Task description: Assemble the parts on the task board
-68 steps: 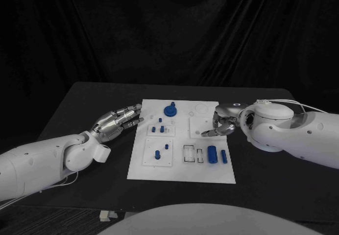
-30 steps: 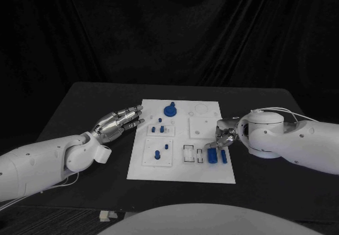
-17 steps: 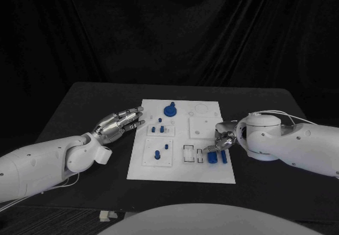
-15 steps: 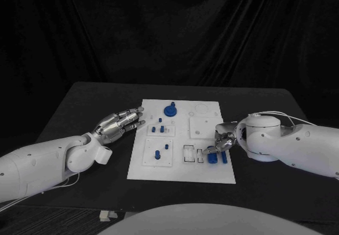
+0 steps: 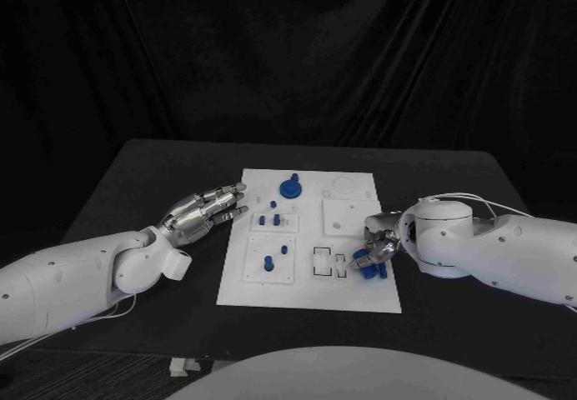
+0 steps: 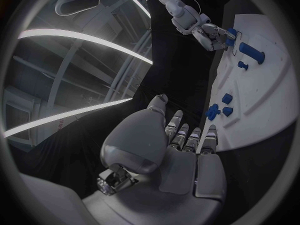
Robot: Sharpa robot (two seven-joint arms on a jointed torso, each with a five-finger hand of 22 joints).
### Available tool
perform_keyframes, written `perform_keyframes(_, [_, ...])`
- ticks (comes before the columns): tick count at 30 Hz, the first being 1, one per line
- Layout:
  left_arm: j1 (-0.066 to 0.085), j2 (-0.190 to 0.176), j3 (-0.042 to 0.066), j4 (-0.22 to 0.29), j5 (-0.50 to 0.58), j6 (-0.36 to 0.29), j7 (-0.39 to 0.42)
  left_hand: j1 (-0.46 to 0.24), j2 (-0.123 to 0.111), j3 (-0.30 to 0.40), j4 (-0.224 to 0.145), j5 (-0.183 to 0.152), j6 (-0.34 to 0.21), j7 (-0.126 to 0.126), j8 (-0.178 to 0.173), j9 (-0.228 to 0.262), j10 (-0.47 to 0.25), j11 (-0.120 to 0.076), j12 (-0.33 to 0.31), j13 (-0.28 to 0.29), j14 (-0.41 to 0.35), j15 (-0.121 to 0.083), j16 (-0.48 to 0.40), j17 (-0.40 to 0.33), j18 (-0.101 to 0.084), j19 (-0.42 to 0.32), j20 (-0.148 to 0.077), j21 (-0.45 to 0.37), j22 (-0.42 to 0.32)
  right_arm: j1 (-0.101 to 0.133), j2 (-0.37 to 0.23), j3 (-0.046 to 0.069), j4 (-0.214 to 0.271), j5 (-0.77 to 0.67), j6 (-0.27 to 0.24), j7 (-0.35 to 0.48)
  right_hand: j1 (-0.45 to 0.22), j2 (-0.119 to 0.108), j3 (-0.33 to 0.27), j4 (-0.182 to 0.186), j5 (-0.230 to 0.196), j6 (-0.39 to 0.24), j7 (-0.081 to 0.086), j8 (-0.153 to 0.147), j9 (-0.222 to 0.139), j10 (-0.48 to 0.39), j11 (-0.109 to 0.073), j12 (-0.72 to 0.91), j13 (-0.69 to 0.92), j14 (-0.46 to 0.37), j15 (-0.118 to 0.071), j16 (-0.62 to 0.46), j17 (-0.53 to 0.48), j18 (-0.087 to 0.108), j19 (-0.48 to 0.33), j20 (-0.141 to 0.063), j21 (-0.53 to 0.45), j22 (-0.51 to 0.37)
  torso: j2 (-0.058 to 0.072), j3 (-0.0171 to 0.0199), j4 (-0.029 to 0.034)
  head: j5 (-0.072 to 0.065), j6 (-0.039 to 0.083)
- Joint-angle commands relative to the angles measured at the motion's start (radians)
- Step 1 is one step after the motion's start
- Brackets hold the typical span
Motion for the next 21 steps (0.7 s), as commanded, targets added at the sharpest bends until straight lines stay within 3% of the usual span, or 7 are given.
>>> perform_keyframes(1, [-0.001, 0.002, 0.001, 0.0, 0.006, 0.016, 0.006, 0.0, 0.003, 0.004, -0.002, 0.004, 0.003, 0.007, 0.006, 0.001, 0.0, 0.002, 0.006, 0.002, -0.001, 0.008, 0.004, 0.001, 0.01, 0.003, 0.007, 0.001, -0.001, -0.005, -0.002, -0.002, 0.003, 0.012, 0.015, -0.017, 0.035, 0.012, 0.013, -0.023, 0.081, -0.019, 0.002, -0.004, 0.014, 0.105, 0.01, 0.004, 0.263, 0.068, 0.009, -0.007, 0.062, 0.006, 0.03, 0.008, -0.005, 0.203, 0.0, 0.0, -0.0001, 0.0, 0.0])
perform_keyframes(3, [-0.002, 0.002, 0.001, 0.0, 0.006, 0.016, 0.006, 0.0, 0.003, 0.005, -0.003, 0.004, 0.002, 0.007, 0.006, 0.001, -0.001, 0.002, 0.005, 0.001, -0.001, 0.008, 0.004, 0.001, 0.01, 0.002, 0.007, 0.001, -0.001, -0.005, -0.004, -0.002, 0.006, 0.031, 0.003, -0.016, 0.051, 0.013, 0.027, -0.042, 0.149, -0.036, 0.004, -0.001, 0.027, 0.105, 0.011, 0.004, 0.263, 0.067, 0.01, -0.008, 0.06, 0.006, 0.03, 0.009, -0.008, 0.203, 0.0, -0.0001, 0.0, 0.001, 0.0])
perform_keyframes(4, [-0.002, 0.002, 0.001, 0.0, 0.006, 0.016, 0.006, 0.0, 0.003, 0.005, -0.003, 0.004, 0.002, 0.007, 0.006, 0.001, -0.001, 0.002, 0.005, 0.001, -0.001, 0.008, 0.004, 0.001, 0.01, 0.002, 0.007, 0.001, -0.001, -0.006, -0.006, -0.002, 0.008, 0.042, -0.004, -0.015, 0.05, 0.013, 0.028, -0.044, 0.155, -0.038, 0.004, 0.0, 0.03, 0.105, 0.011, 0.004, 0.263, 0.067, 0.01, -0.008, 0.06, 0.007, 0.03, 0.01, -0.009, 0.202, 0.0, 0.0, 0.0001, 0.001, 0.0])
perform_keyframes(5, [-0.002, 0.002, 0.001, 0.0, 0.006, 0.016, 0.006, 0.0, 0.003, 0.005, -0.003, 0.004, 0.002, 0.007, 0.006, 0.001, -0.001, 0.002, 0.005, 0.001, -0.001, 0.008, 0.004, 0.001, 0.01, 0.002, 0.007, 0.001, -0.001, -0.006, -0.008, -0.002, 0.01, 0.055, -0.011, -0.014, 0.069, 0.015, 0.044, -0.063, 0.206, -0.049, 0.003, 0.002, 0.038, 0.105, 0.011, 0.004, 0.263, 0.067, 0.01, -0.009, 0.06, 0.007, 0.029, 0.009, -0.011, 0.202, 0.0, 0.0, 0.0003, 0.002, 0.0])
perform_keyframes(12, [-0.003, 0.002, 0.001, 0.0, 0.006, 0.017, 0.004, 0.0, 0.003, 0.005, -0.003, 0.005, 0.003, 0.007, 0.006, 0.001, -0.001, 0.003, 0.006, 0.001, -0.001, 0.008, 0.005, 0.001, 0.01, 0.003, 0.007, 0.001, -0.001, -0.003, -0.027, -0.001, 0.028, 0.204, -0.08, -0.006, 0.082, 0.02, 0.099, -0.111, 0.344, -0.082, 0.006, 0.023, 0.072, 0.105, 0.012, 0.004, 0.263, 0.068, 0.011, -0.007, 0.063, 0.007, 0.03, 0.01, -0.014, 0.202, 0.0, -0.0001, -0.0001, 0.007, 0.0])
perform_keyframes(15, [-0.003, 0.001, 0.001, -0.001, 0.006, 0.017, 0.004, 0.0, 0.003, 0.005, -0.003, 0.005, 0.003, 0.007, 0.006, 0.001, -0.001, 0.003, 0.006, 0.001, -0.001, 0.008, 0.005, 0.001, 0.01, 0.003, 0.007, 0.001, -0.001, 0.004, -0.037, -0.001, 0.038, 0.291, -0.113, -0.002, 0.069, 0.023, 0.119, -0.12, 0.377, -0.084, 0.005, 0.036, 0.084, 0.105, 0.011, 0.004, 0.263, 0.071, 0.011, -0.001, 0.074, 0.006, 0.033, 0.01, -0.009, 0.203, 0.0, 0.0, -0.0005, 0.01, 0.0])
perform_keyframes(21, [-0.003, 0.001, 0.001, -0.001, 0.006, 0.018, 0.002, 0.0, 0.003, 0.005, -0.004, 0.005, 0.002, 0.008, 0.006, 0.001, 0.0, 0.003, 0.006, 0.002, 0.0, 0.008, 0.005, 0.002, 0.01, 0.003, 0.007, 0.001, -0.001, 0.032, -0.045, -0.001, 0.048, 0.475, -0.163, 0.003, 0.033, 0.031, 0.13, -0.112, 0.38, -0.083, 0.003, 0.049, 0.094, 0.105, 0.01, 0.004, 0.263, 0.073, 0.01, 0.006, 0.086, 0.006, 0.035, 0.01, -0.005, 0.205, 0.0, 0.0003, -0.0004, 0.01, 0.0])
